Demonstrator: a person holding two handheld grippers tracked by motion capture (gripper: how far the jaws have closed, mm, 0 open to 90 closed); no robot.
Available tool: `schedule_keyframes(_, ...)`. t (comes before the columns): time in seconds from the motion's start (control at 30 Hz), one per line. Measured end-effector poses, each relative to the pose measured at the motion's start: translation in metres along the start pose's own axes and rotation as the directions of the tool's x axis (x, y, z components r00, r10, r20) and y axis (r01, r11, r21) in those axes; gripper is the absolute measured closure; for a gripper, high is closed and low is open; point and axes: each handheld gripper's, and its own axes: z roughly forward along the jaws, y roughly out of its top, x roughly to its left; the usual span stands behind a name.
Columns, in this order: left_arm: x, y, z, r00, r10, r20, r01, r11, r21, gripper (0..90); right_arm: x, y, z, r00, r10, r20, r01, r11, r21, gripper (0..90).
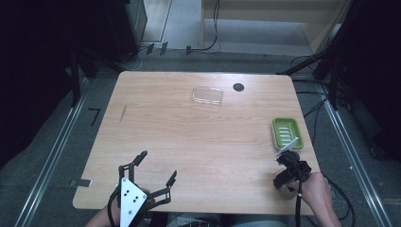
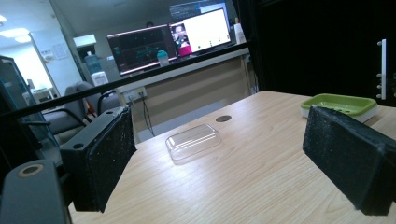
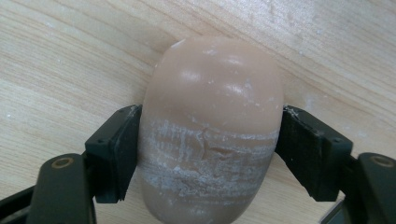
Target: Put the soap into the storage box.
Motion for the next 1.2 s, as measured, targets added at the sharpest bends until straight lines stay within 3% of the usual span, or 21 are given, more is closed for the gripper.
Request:
schedule_keyframes(0.6,0.000,0.000,0.000,1.0000,-0.001,0.000,0.001,1.0000,-0.001,9.9,-0.005,-0.002,-0.007,0.9997,-0.022,-0.012,0.022,1.000,0.004,32.1)
schedule_keyframes(1.2,0.001,0.000,-0.001,1.0000,-0.002,-0.003,0.002,1.0000,-0.003,9.9,-0.006,-0.004,-0.002,0.9994,0.028,-0.018,-0.028,0.999,0.019,32.4)
